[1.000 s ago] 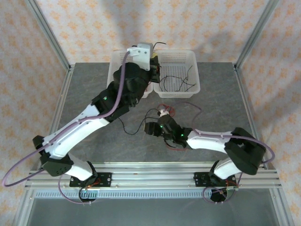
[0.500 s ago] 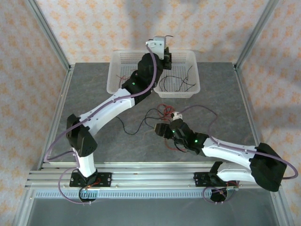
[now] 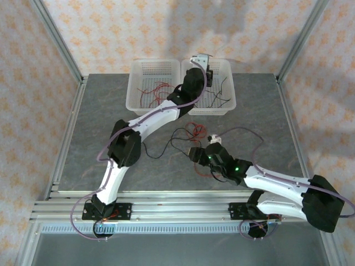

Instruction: Untangle the cables

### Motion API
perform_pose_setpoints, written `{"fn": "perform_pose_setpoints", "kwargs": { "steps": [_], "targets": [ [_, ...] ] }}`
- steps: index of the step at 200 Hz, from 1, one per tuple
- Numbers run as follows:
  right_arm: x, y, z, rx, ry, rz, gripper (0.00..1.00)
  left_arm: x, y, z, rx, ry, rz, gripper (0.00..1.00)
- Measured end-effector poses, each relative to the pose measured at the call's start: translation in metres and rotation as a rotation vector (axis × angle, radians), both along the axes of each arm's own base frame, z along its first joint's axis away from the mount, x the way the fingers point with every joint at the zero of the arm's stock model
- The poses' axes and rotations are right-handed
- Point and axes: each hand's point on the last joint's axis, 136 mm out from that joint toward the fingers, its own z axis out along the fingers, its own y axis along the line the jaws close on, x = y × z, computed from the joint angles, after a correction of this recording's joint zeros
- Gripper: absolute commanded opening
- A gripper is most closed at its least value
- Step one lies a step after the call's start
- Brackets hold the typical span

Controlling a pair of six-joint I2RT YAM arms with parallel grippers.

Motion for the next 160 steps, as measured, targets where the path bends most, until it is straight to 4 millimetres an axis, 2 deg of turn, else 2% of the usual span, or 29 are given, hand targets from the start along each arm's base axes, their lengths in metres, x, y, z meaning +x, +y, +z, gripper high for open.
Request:
{"fn": "perform_pose_setpoints", "kwargs": {
  "steps": [23,44,74,94,130,140,160],
  "targets": [
    [0.001,-0.007,-0.001,0.002,0.011,-0.023,0.66,0.018,-0.010,-0.035,0.025,0.058,-0.013,0.00],
    [0.003,-0.012,-0.003,0.003,0.022,-0.045,0.66,0.026,-0.020,-0.068,0.056,0.119,-0.034,0.00],
    [0.006,-0.017,-0.006,0.002,0.034,-0.065,0.66,0.028,-0.026,-0.110,0.106,0.206,-0.053,0.00],
    [0.006,-0.019,-0.006,0.002,0.039,-0.068,0.66,0.028,-0.027,-0.128,0.119,0.250,-0.058,0.00],
    [0.006,-0.018,-0.011,-0.005,0.055,-0.063,0.66,0.026,-0.028,-0.145,0.131,0.297,-0.077,0.14],
    [0.005,-0.018,-0.013,-0.008,0.059,-0.061,0.66,0.026,-0.028,-0.145,0.126,0.300,-0.079,0.22],
    [0.005,-0.017,-0.014,-0.009,0.065,-0.058,0.66,0.026,-0.030,-0.139,0.115,0.297,-0.092,0.43]
  ]
}}
